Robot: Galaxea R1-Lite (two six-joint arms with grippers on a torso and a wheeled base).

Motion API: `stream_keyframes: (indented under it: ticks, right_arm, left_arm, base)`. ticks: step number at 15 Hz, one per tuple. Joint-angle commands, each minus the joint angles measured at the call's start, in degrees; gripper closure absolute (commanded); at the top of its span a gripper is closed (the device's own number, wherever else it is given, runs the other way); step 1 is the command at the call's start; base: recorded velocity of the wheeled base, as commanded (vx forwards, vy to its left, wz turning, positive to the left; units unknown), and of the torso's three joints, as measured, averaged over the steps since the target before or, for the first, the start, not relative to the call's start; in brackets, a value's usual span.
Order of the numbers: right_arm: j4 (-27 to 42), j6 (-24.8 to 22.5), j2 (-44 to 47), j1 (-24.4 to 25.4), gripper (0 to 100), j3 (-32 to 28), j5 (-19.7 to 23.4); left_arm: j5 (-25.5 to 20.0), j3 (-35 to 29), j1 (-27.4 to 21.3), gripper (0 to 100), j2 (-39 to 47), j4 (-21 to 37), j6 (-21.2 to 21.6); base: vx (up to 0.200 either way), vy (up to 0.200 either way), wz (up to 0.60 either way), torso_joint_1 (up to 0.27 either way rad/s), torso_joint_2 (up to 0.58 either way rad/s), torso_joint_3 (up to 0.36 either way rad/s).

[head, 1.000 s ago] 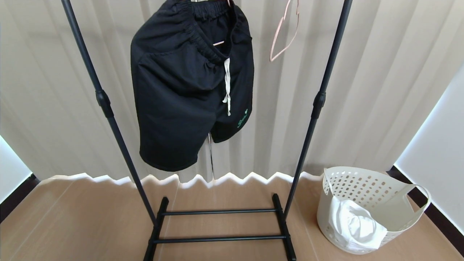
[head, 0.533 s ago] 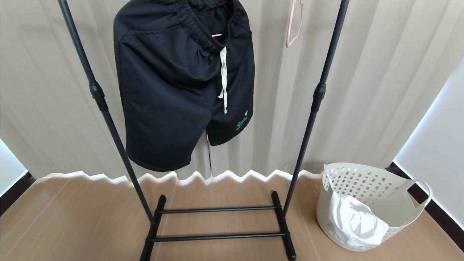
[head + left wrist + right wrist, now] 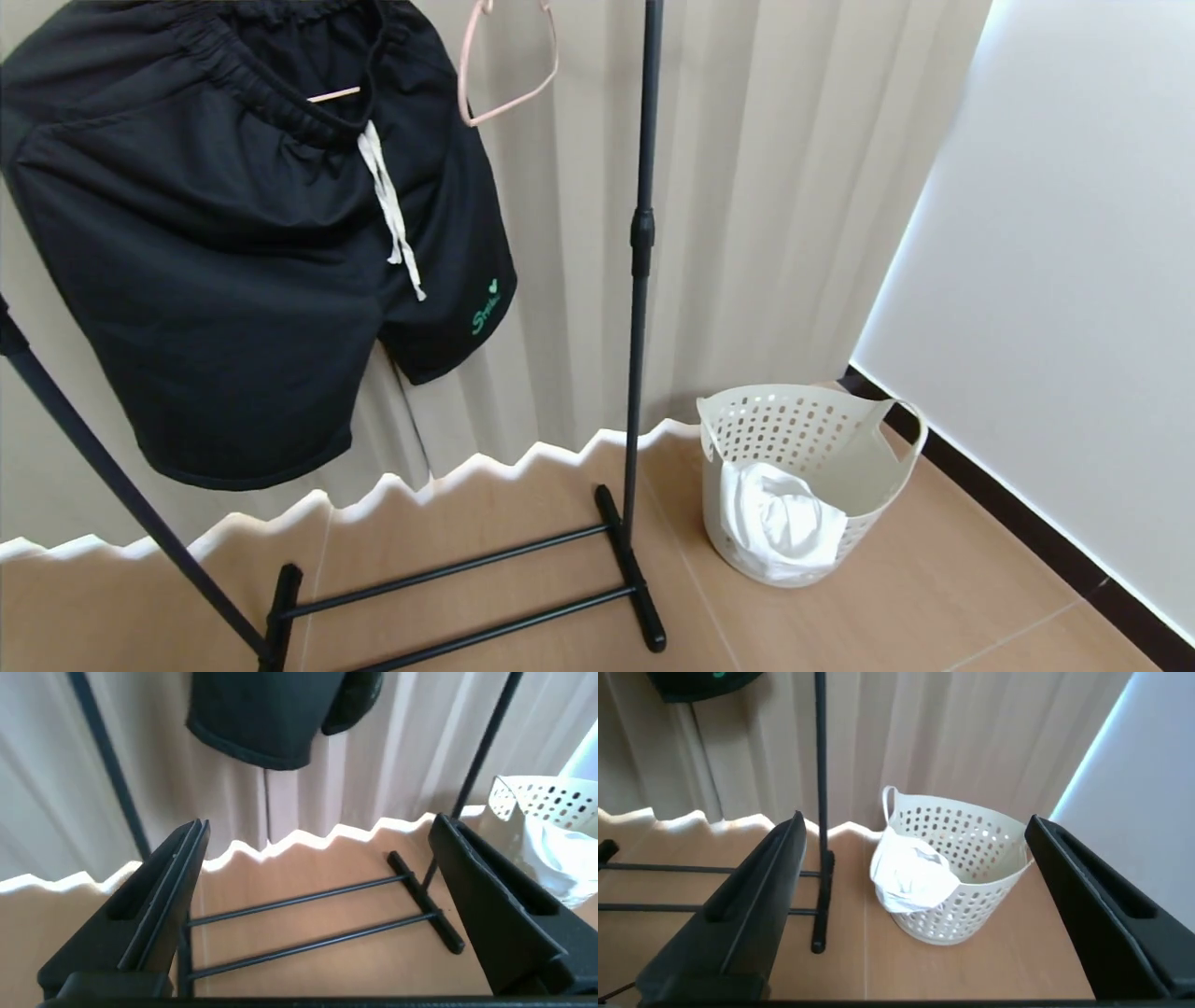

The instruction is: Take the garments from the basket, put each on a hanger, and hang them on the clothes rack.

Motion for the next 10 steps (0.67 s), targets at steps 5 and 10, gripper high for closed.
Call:
stream_keyframes:
  ticks: [5,10]
  right_arm:
    - [0.0,0.0,0.1,0.1,0,0.0,0.0]
    - [0.0,0.0,0.1,0.1,0,0.0,0.0]
  left_arm:
    - [0.0,0.0,0.0,0,0.1,0.0,0.0]
    - [0.0,0.0,0.1,0,0.1,0.0,-0.1]
  base:
    - [0.000,-0.200,0.00,0.002,0.00,0.004]
    - [0.080,-0.120,0.00,0.000,0.00,0.001]
